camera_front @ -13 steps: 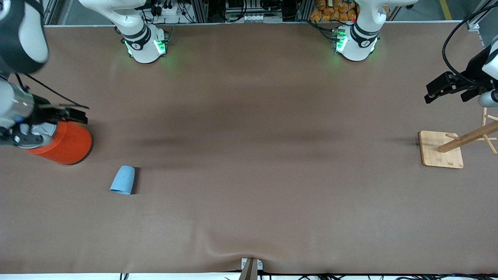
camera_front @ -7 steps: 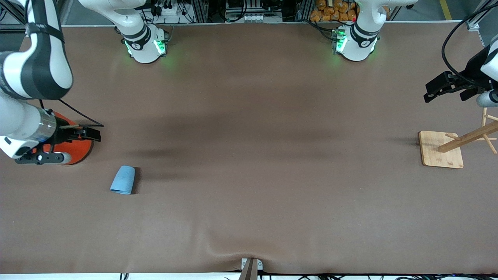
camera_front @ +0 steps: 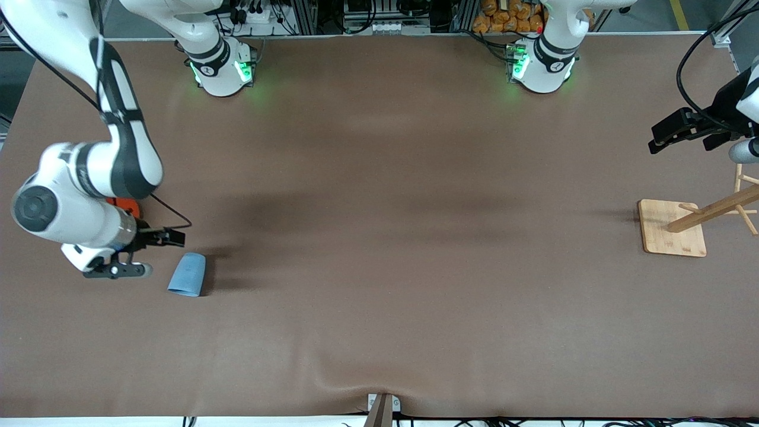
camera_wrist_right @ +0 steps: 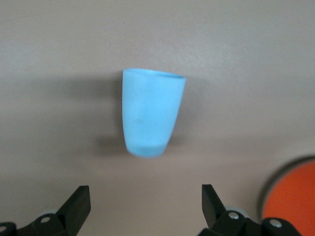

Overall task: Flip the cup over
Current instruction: 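Reach the right gripper past the red can to the blue cup, then close the right gripper on the blue cup lying on its side, then lift the blue cup and carry it toward the table center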

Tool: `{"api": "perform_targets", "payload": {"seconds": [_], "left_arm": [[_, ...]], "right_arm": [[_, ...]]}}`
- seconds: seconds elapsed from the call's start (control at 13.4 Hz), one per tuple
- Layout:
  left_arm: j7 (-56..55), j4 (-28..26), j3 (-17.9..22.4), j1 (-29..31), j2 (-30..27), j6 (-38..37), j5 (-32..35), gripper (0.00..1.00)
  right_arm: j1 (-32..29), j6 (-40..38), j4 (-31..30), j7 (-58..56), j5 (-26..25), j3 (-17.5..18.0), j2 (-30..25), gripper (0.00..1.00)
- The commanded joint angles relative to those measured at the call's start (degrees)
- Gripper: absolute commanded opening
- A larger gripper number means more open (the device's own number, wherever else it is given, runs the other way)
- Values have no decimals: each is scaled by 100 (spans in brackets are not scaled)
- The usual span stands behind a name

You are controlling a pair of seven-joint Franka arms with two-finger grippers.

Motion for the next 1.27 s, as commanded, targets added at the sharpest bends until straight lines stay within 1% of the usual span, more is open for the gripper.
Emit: {"api": "perform_targets", "payload": {"seconds": [0.0,0.22,0.37,0.45,0.52,0.67,0.75,0.9,0.97,1.12,1.2], "left_arm": [[37,51,-23,45,-36,-141,-60,100],[37,43,-23,45,-36,-150,-60,100],[29,60,-32,45,-36,-150,-60,100],[29,60,-23,45,-36,-150,-60,100],[37,51,-23,45,-28,-150,-60,100],[29,51,-23,45,-19,-150,-129,100],[-6,51,-32,45,-19,-150,-156,100],[28,51,-32,45,-19,-150,-165,100],[37,43,-23,54,-19,-150,-165,100],[37,43,-23,54,-19,-150,-165,100],[37,43,-23,45,-19,-150,-165,100]], "right_arm": [[65,545,162,-95,47,-11,481,100],[-5,1327,338,-420,47,-11,1078,100],[-23,1742,320,-456,65,-11,1282,100],[-15,1743,320,-447,126,-11,1309,100],[-6,1734,312,-456,231,-11,1318,92],[29,1725,285,-491,276,-11,1318,67],[29,1691,276,-665,276,-11,1309,61],[47,1638,285,-1383,276,6,1230,59],[56,1620,276,-2005,276,120,1186,59],[29,1611,285,-3193,284,479,985,59],[29,1559,285,-3450,285,725,966,59]]}}
